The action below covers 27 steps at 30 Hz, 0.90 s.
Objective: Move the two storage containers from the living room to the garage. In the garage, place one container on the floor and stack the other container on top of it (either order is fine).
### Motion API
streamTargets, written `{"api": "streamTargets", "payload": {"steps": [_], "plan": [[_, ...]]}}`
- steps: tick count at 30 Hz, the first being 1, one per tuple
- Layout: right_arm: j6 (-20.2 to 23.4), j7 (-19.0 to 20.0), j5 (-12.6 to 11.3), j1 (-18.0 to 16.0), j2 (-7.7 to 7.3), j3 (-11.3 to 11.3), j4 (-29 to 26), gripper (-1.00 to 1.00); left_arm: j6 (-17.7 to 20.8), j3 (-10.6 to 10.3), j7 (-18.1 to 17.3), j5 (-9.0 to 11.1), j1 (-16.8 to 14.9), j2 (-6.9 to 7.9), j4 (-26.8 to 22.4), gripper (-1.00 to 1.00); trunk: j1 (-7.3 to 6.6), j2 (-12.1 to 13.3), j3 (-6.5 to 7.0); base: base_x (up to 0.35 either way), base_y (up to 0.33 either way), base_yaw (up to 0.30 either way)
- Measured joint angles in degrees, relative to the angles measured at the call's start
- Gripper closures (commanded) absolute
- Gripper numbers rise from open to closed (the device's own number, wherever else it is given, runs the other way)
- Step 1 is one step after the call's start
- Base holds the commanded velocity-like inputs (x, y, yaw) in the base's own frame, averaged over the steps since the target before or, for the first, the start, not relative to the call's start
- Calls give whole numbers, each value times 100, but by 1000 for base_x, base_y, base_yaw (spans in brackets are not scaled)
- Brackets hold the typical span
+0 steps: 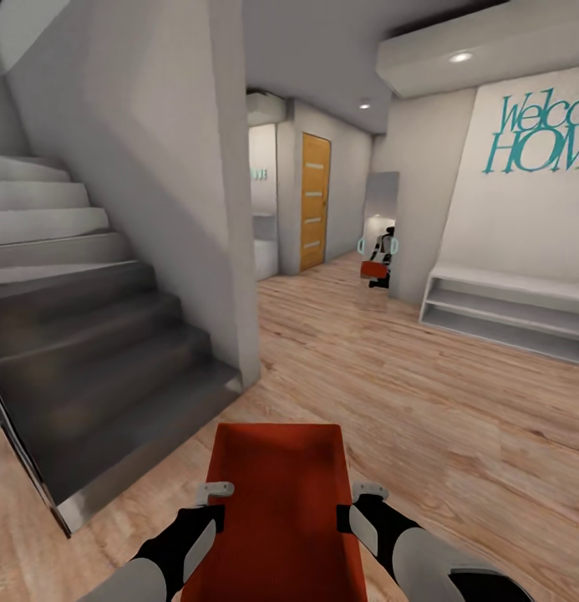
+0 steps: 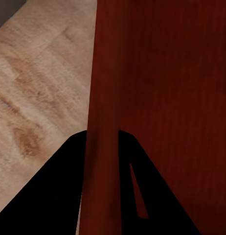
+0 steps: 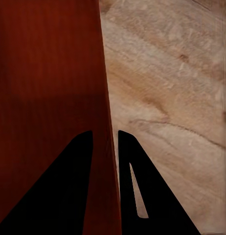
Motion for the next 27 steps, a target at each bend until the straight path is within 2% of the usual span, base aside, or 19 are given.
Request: {"api": "streamTargets", "payload": {"steps": [9,23,27], "plan": [[61,4,41,43,-2,-123,-1,100,121,-29,12,-11,0,-1,0,100,0,0,53,0,0,-255],[67,3,44,44,-2,-130,-1,100,129,-29,13,-11,0,-1,0,100,0,0,143,2,0,-242],[82,0,65,44,1,-156,-2,100,147,-23,5,-16,0,2,-1,100,-2,0,169,154,0,-239]]}}
